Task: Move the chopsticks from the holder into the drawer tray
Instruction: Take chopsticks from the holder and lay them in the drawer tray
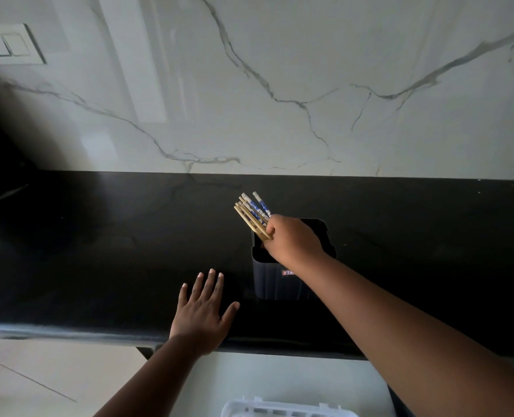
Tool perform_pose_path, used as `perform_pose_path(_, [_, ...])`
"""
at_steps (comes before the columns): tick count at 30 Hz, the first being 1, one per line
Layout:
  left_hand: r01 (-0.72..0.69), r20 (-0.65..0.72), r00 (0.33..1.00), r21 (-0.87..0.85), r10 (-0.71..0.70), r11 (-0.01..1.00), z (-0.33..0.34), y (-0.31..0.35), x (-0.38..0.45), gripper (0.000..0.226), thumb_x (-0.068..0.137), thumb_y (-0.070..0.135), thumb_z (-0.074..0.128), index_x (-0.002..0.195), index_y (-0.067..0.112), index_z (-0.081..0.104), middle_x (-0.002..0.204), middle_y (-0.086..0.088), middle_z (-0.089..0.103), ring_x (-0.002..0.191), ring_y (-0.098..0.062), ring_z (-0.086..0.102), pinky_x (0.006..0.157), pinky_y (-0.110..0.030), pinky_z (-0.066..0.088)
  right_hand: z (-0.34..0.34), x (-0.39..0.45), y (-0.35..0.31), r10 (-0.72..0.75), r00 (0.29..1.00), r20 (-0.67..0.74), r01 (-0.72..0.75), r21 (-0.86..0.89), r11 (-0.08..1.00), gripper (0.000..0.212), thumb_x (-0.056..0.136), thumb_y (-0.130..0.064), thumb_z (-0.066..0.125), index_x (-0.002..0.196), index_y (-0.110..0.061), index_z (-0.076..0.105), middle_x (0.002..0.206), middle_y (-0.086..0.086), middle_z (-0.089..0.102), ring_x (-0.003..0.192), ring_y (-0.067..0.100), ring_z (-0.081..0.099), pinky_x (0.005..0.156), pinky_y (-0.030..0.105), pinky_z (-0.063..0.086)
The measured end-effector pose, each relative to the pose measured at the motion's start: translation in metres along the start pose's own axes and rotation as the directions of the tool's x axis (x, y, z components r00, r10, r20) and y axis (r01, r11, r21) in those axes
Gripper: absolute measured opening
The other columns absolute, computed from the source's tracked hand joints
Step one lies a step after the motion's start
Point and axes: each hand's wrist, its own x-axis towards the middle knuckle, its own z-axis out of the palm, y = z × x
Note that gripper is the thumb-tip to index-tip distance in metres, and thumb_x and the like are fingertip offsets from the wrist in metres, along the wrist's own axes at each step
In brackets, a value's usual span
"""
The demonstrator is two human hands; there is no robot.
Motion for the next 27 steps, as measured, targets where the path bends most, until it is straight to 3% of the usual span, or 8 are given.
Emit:
perform_pose_path(6, [-0.001,-0.004,1.0,-0.01,0.001,1.0,-0.001,0.001,-0.001,0.077,0.088,0.07,0.0,0.148,0.024,-0.017,0.157,0.005,-0.021,0.144,-0.018,-0.024,0.117,-0.041,-0.015,0.007,0.003,-0.009,0.053,0.998,-0.04,-0.056,-0.074,0.996,0.024,0.087,-0.027,0.065,0.104,-0.013,0.054,0.1,0.007,0.065,0.081,0.025,0.06,0.058,0.029,0.037])
perform_pose_path(16, [0.004,0.004,1.0,-0.012,-0.004,1.0,-0.001,0.001,-0.001,0.076,0.09,0.069,0.002,0.147,0.023,-0.019,0.155,0.004,-0.023,0.144,-0.018,-0.024,0.117,-0.042,-0.015,0.001,0.003,-0.007,0.096,0.995,-0.019,-0.097,-0.057,0.994,0.016,0.091,-0.02,0.057,0.102,-0.01,0.062,0.099,0.01,0.068,0.087,0.03,0.064,0.06,0.029,0.041])
perform_pose_path(19, [0.002,0.007,1.0,-0.019,-0.002,1.0,-0.002,0.001,-0.001,0.076,0.09,0.069,0.002,0.147,0.023,-0.018,0.155,0.004,-0.023,0.144,-0.018,-0.024,0.117,-0.041,-0.016,-0.007,0.002,-0.006,0.084,0.996,0.006,-0.083,-0.04,0.996,0.012,0.091,-0.02,0.059,0.095,-0.009,0.063,0.095,0.01,0.07,0.083,0.028,0.065,0.058,0.028,0.041])
perform_pose_path(21, [0.0,0.012,1.0,-0.026,0.001,1.0,-0.002,0.0,0.0,0.076,0.089,0.069,0.002,0.147,0.024,-0.018,0.155,0.004,-0.023,0.143,-0.018,-0.025,0.116,-0.041,-0.016,-0.017,0.002,-0.006,0.06,0.998,-0.001,-0.06,-0.023,0.998,0.012,0.09,-0.019,0.061,0.08,-0.013,0.059,0.088,0.01,0.07,0.079,0.028,0.065,0.057,0.029,0.04])
perform_pose_path(24, [0.0,0.037,0.999,-0.035,0.002,0.999,-0.001,-0.001,0.002,0.077,0.09,0.069,0.006,0.149,0.023,-0.015,0.157,0.004,-0.021,0.142,-0.017,-0.026,0.116,-0.042,-0.016,-0.044,0.0,-0.008,0.032,0.998,-0.055,-0.027,0.089,0.996,0.026,0.087,-0.021,0.067,0.069,-0.005,0.057,0.069,0.007,0.064,0.065,0.023,0.061,0.055,0.029,0.04])
perform_pose_path(27, [0.036,0.134,0.991,-0.108,-0.021,0.993,-0.01,-0.001,0.009,0.079,0.093,0.067,0.021,0.154,0.024,-0.005,0.162,0.002,-0.015,0.145,-0.018,-0.022,0.117,-0.045,-0.013,-0.086,-0.004,-0.012,-0.012,0.997,-0.077,0.034,0.296,0.955,0.02,0.087,-0.022,0.07,0.083,-0.002,0.069,0.074,0.007,0.069,0.068,0.018,0.065,0.065,0.034,0.053])
